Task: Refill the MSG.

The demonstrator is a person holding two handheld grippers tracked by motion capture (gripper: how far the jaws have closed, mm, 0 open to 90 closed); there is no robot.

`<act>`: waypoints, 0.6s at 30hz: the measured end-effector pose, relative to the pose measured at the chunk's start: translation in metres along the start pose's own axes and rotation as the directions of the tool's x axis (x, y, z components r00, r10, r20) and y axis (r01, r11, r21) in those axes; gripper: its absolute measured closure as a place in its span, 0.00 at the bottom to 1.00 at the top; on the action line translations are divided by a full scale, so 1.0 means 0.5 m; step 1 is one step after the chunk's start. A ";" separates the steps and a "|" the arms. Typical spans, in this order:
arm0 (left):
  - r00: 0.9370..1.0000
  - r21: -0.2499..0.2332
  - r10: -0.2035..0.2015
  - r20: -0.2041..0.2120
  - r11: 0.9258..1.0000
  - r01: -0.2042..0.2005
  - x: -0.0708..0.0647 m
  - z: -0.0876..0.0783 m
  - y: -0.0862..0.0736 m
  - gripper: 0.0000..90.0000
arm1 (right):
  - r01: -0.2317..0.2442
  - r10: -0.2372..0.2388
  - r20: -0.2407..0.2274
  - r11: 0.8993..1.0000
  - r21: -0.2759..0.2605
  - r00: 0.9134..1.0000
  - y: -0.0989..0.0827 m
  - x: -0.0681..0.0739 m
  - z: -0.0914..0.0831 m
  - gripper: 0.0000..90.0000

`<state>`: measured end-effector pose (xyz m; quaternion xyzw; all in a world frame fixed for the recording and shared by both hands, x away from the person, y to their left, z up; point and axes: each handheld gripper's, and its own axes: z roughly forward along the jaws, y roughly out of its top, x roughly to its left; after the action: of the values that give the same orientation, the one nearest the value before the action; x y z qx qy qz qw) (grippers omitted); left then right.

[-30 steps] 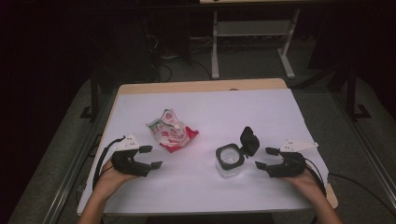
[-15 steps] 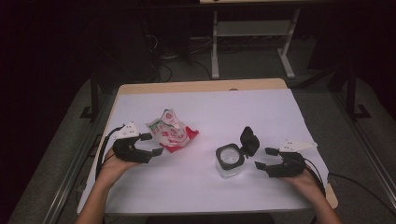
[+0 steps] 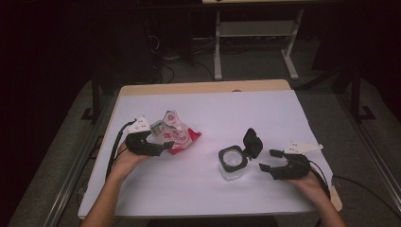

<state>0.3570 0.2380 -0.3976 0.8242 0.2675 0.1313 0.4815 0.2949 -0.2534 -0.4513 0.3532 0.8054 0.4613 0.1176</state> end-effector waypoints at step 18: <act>1.000 -0.035 -0.011 0.005 0.999 0.011 0.007 0.019 -0.002 0.64 | 0.007 -0.007 -0.003 1.000 0.009 1.000 0.000 0.003 0.003 0.28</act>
<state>0.3640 0.2339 -0.4035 0.8145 0.2684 0.1315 0.4972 0.2945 -0.2515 -0.4521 0.3500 0.8089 0.4578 0.1166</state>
